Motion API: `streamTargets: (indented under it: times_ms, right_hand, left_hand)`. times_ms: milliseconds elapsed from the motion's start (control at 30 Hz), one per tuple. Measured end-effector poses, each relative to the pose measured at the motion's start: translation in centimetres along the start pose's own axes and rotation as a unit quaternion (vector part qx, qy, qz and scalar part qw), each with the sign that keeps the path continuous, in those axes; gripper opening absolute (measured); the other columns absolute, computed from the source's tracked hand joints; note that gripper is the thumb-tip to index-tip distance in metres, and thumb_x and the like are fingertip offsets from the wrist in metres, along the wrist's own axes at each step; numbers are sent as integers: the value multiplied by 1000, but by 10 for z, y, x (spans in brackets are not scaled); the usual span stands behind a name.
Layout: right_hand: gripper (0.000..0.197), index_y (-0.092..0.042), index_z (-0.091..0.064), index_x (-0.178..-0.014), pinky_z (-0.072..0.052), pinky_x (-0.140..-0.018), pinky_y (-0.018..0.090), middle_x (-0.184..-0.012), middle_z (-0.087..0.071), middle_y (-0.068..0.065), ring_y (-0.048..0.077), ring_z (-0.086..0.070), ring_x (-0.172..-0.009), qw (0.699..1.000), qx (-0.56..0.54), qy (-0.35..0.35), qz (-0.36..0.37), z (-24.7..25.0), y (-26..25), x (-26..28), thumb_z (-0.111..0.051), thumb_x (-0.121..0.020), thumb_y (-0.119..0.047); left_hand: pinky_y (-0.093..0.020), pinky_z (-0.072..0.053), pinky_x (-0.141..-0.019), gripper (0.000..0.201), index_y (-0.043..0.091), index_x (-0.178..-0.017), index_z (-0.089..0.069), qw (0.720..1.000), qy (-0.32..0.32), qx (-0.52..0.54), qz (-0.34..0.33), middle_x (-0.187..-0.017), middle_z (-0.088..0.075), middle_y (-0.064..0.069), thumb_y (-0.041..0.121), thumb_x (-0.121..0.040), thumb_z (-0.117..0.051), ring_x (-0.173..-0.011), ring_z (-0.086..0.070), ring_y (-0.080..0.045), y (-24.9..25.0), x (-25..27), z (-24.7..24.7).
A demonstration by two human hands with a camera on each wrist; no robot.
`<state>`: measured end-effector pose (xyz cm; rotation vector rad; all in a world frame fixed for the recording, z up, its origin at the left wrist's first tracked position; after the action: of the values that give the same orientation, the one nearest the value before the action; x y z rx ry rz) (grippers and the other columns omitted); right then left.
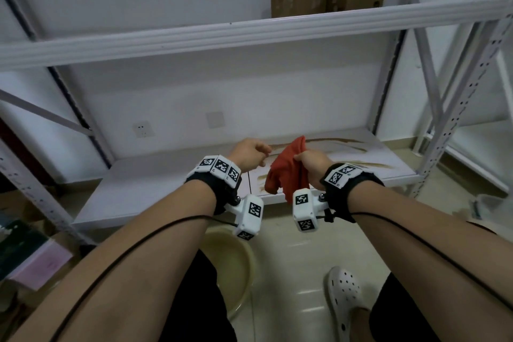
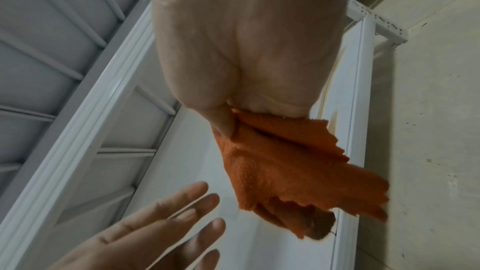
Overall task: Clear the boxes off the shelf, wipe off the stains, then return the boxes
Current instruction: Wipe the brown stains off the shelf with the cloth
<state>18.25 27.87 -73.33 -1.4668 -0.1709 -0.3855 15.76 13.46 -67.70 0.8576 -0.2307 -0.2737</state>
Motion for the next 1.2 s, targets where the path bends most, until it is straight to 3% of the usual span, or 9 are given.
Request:
streamTargets:
  times_ms: [133,233,300,600,767,867,1033,1133,1200]
  right_hand:
    - [36,-3,-51,-129,-48,-82,35,-82,-53,-1,14,-52,-71,1000,6,-22,12,-34,-12,-7,-43,-94,-4]
    - [35,4,-52,-124,-46,-100,44,-109,-63,18,28,-60,-95,1000,-4,-27,15,-66,-18,-26,-44,-90,2]
    - [34,3,-54,-122,-39,-106,49,-125,-58,24,34,-56,-115,999,-8,-38,5,-94,-18,-45,-45,-89,4]
    - [29,5,-56,-115,-41,-105,49,-123,-59,25,36,-57,-115,986,-26,-152,-62,-205,-10,-90,-45,-89,-2]
    - [32,5,-54,-120,-43,-101,54,-123,-57,30,33,-58,-98,976,-30,-207,-56,-242,-9,-85,-40,-90,4]
    - [26,-1,-55,-117,-46,-98,52,-122,-59,26,33,-59,-98,971,-15,-236,-39,-255,-9,-78,-44,-94,-1]
    - [31,-5,-54,-122,-56,-71,29,-102,-65,13,22,-62,-80,954,-27,-298,-33,-274,-7,-52,-47,-98,-23]
    - [35,-14,-58,-112,-45,-95,35,-96,-63,2,20,-58,-91,945,-18,-321,-60,-273,1,-36,-51,-93,-43]
    - [34,-14,-59,-107,-47,-89,35,-95,-62,4,20,-58,-88,941,-27,-331,-64,-268,0,-24,-53,-92,-44]
  left_hand:
    - [-22,-45,-66,35,5,-131,-50,994,6,52,97,-117,-56,-13,6,-97,-40,-91,-55,-20,-44,5,20]
    - [-30,-47,-83,37,5,-134,-46,984,19,87,153,-115,-50,-10,19,-101,-38,-99,-51,-21,-76,4,35]
    - [-34,-43,-93,38,4,-129,-48,980,39,92,174,-110,-48,-9,26,-101,-36,-101,-48,-22,-97,1,48]
    - [-35,-51,-77,40,6,-101,-60,930,88,229,275,-92,-62,-14,41,-99,-39,-86,-59,-30,-182,-11,91]
    - [-24,-46,-58,23,12,-117,-58,909,166,285,253,-82,-61,-3,19,-97,-51,-69,-56,-14,-193,-4,115]
    - [-28,-47,-63,26,22,-116,-54,893,209,324,235,-84,-61,-1,7,-94,-50,-72,-55,-13,-196,6,131]
    - [-33,-51,-70,27,16,-117,-54,863,242,399,194,-92,-61,-5,3,-96,-42,-78,-57,-15,-187,34,145]
    - [-31,-52,-66,24,14,-110,-54,851,250,423,188,-89,-61,-5,2,-98,-38,-77,-58,-15,-183,50,148]
    - [-28,-50,-63,27,15,-113,-55,853,255,411,194,-88,-60,-4,3,-98,-37,-75,-58,-14,-179,57,151]
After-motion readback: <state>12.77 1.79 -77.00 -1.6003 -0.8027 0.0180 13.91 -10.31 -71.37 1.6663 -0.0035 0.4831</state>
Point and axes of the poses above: each hand's wrist, its own x-axis away from the middle knuckle, its own z-axis out of the back of the hand, y = z × x, the point moved 10 cm from there along -x, towards the middle knuckle
